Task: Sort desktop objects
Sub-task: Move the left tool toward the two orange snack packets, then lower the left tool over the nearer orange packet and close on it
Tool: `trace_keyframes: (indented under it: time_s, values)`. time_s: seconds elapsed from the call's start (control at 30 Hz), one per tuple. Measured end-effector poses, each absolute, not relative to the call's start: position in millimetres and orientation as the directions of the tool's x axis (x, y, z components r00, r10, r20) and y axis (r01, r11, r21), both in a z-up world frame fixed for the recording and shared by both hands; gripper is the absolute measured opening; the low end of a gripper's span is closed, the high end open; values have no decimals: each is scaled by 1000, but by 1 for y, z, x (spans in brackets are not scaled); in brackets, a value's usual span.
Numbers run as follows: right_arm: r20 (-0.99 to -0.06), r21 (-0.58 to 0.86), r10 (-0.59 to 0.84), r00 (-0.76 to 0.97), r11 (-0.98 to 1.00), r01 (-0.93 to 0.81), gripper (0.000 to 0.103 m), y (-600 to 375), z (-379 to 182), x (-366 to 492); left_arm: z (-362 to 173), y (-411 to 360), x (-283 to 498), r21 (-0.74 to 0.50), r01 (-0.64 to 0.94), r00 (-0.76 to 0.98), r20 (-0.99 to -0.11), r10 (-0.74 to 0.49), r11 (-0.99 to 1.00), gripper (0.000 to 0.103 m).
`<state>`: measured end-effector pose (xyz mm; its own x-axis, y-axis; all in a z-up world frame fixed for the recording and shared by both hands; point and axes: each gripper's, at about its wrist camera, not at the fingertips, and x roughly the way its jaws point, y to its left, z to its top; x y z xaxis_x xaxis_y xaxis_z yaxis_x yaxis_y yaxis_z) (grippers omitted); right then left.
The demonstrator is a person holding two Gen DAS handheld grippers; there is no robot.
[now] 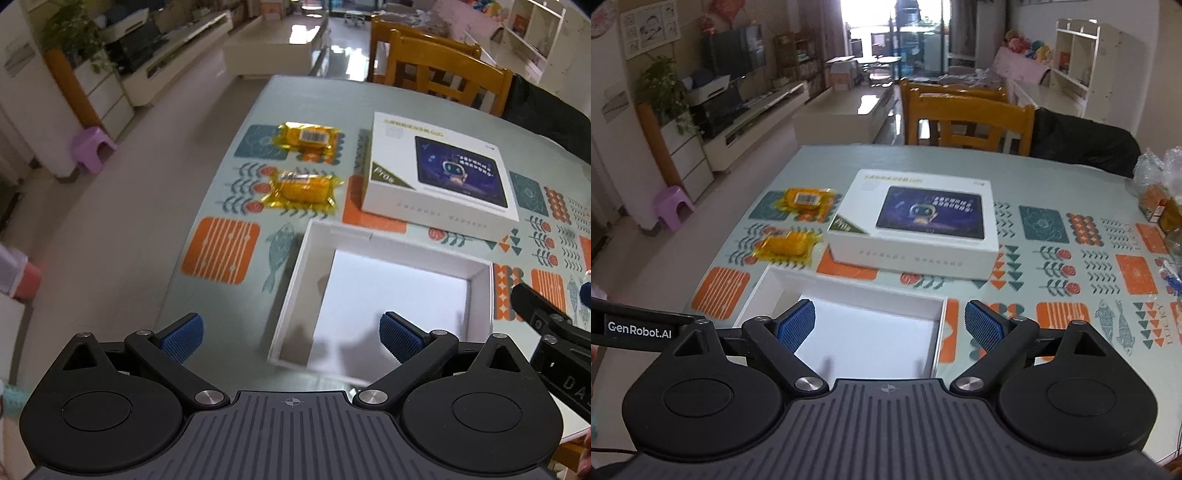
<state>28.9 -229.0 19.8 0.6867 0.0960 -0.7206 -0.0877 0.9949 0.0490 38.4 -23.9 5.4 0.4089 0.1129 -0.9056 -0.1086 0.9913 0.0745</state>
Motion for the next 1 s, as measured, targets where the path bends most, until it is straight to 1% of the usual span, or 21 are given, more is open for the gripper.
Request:
trace_keyframes:
  time_s: [0.3,0.6,1.0]
  values:
    - [-721,21,18,693,1000,-3,103,-223,27,69,-2,-19,90,84,-44,402,-911,94,996,103]
    - [-769,-2,-35,638,999,53,103,-207,10,115,-24,0,136,72,-35,350,-933,80,997,103]
    - [-792,-35,-87,604,995,98,103,-190,-3,173,-59,5,202,69,-3,291,-954,66,998,103]
